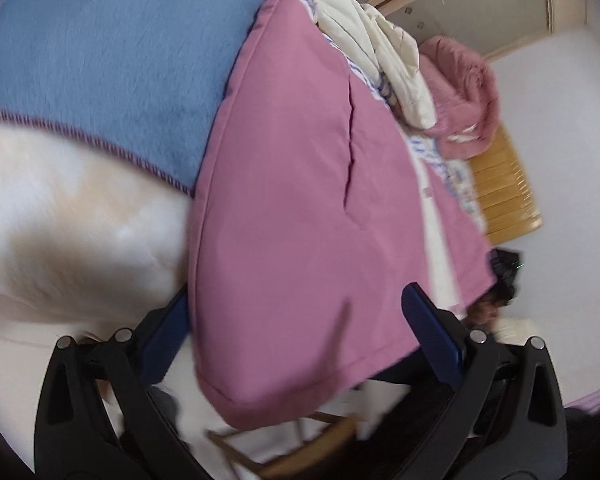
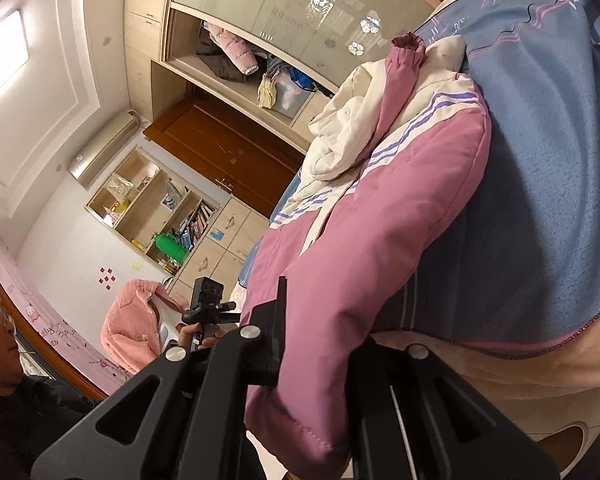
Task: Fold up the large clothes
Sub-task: 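Grasp the hem with the right gripper while the left gripper grasps the hem beside it, then lift the held hem with both grippers toward the collar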
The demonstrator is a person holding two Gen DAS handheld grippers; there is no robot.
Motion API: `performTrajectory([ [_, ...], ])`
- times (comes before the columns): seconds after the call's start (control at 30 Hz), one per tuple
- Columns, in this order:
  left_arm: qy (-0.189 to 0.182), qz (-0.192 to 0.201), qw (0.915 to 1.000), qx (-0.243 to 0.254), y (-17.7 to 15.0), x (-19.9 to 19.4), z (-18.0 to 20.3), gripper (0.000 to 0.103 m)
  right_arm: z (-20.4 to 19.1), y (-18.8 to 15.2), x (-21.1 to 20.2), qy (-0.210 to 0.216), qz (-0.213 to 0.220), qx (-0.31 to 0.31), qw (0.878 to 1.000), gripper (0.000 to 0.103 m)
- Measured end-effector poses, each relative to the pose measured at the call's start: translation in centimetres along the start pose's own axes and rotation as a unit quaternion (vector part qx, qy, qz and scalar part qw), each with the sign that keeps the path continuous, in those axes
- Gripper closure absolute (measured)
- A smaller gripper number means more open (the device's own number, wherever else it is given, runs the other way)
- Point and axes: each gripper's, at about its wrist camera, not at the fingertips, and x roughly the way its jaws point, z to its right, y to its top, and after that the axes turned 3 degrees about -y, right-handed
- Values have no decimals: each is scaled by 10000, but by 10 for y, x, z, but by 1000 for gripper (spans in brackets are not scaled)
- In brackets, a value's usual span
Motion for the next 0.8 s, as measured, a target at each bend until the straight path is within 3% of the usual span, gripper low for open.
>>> performTrajectory([
  [0.1, -178, -236, 9993, -216, -4, 7, -6, 14, 1, -1, 0, -22, -22, -8, 10000, 97],
  [0.2, 82, -621, 9978, -208, -10, 22, -7, 22, 1, -1, 0, -44, -44, -3, 10000, 97],
  [0.3, 439, -684, 9966, -126, -14, 27, -7, 51, 1, -1, 2, -99, -93, -12, 9999, 97],
  [0.33, 389, -675, 9970, -20, -15, 26, -4, 69, 1, -2, 4, -124, -111, -21, 9999, 97],
  [0.43, 202, -646, 9969, 400, -19, 23, 15, 90, 1, -3, 6, -185, -153, -13, 9997, 97],
  [0.5, 106, -574, 9965, 602, -21, 21, 26, 94, 0, -2, 5, -182, -142, -22, 9997, 97],
  [0.63, -390, -18, 9962, 779, -18, 1, 43, 95, -4, -1, 5, -162, -72, -115, 9998, 97],
  [0.8, -591, 544, 9920, 969, -15, -16, 59, 95, -9, 3, 3, -40, 93, -172, 9998, 97],
])
